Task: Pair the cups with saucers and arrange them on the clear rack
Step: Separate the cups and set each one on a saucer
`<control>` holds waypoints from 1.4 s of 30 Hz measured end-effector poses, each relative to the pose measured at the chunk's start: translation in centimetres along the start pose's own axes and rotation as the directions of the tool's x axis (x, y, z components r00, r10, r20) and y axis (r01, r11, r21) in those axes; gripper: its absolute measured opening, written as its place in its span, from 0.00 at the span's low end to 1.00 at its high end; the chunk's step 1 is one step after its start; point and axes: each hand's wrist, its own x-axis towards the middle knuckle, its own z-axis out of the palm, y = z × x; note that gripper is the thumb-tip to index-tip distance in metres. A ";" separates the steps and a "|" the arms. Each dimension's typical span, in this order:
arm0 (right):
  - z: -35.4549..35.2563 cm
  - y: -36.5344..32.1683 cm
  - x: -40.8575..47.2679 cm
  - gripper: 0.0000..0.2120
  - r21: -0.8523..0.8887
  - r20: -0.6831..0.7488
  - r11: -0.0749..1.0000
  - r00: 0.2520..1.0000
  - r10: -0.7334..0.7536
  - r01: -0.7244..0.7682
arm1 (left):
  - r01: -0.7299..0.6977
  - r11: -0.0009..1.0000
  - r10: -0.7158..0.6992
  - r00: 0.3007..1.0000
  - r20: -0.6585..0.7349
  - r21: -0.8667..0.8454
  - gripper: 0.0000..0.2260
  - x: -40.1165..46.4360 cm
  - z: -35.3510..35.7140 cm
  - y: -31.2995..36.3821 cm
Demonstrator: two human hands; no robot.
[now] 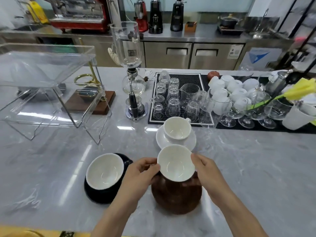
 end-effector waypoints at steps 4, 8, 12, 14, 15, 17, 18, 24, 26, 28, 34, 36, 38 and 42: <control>-0.6 1.1 -0.2 0.14 0.003 0.028 1.000 0.999 0.026 -0.026 | 0.012 1.000 -0.013 0.999 -0.029 -0.004 0.06 -0.7 0.5 -1.3; -1.0 2.1 -0.2 0.14 -0.006 0.054 0.999 0.998 0.044 -0.044 | 0.036 0.999 -0.037 0.998 -0.053 -0.022 0.06 -1.2 0.6 -2.5; -1.0 2.6 -0.3 0.14 -0.022 0.071 0.999 0.996 0.049 -0.047 | 0.048 0.997 -0.051 0.997 -0.062 -0.053 0.06 -1.4 0.8 -3.0; -1.1 2.7 -0.4 0.14 -0.033 0.073 0.998 0.996 0.048 -0.046 | 0.048 0.998 -0.051 0.996 -0.069 -0.041 0.06 -1.4 0.8 -3.2; -1.1 2.8 -0.4 0.14 -0.036 0.073 0.998 0.996 0.049 -0.046 | 0.050 0.998 -0.052 0.996 -0.068 -0.036 0.06 -1.4 0.8 -3.4; -1.2 3.0 -0.5 0.14 -0.037 0.069 0.998 0.996 0.050 -0.048 | 0.049 0.998 -0.051 0.997 -0.060 -0.030 0.06 -1.4 0.7 -3.5; -1.2 3.1 -0.5 0.14 -0.037 0.066 0.998 0.997 0.050 -0.047 | 0.047 0.999 -0.048 0.997 -0.056 -0.025 0.07 -1.4 0.7 -3.6; -1.2 3.3 -0.3 0.14 -0.029 0.070 0.998 0.996 0.055 -0.053 | 0.038 0.999 -0.036 0.998 -0.056 0.033 0.07 -1.4 0.7 -3.5; -1.2 3.4 -0.3 0.13 -0.033 0.068 0.998 0.996 0.054 -0.052 | 0.041 0.998 -0.038 0.998 -0.053 0.057 0.08 -1.4 0.6 -3.3; -1.2 3.5 -0.3 0.13 -0.037 0.067 0.998 0.997 0.046 -0.043 | 0.043 0.997 -0.040 0.998 -0.046 0.069 0.07 -1.5 0.5 -3.2; -1.4 3.7 -0.5 0.13 -0.080 0.077 0.997 0.997 0.013 -0.007 | 0.067 0.991 -0.063 0.997 -0.040 0.115 0.05 -1.3 0.4 -3.3; -1.5 3.7 -0.5 0.13 -0.089 0.078 0.996 0.997 0.019 -0.012 | 0.069 0.991 -0.064 0.997 -0.045 0.115 0.05 -1.2 0.3 -3.5; -1.7 3.7 -0.6 0.13 -0.093 0.082 0.996 0.996 0.023 -0.016 | 0.065 0.992 -0.060 0.997 -0.047 0.111 0.05 -1.2 0.2 -3.7; -1.8 3.7 -0.7 0.12 -0.099 0.077 0.995 0.997 0.024 -0.016 | 0.063 0.992 -0.057 0.997 -0.055 0.106 0.05 -1.0 0.3 -4.2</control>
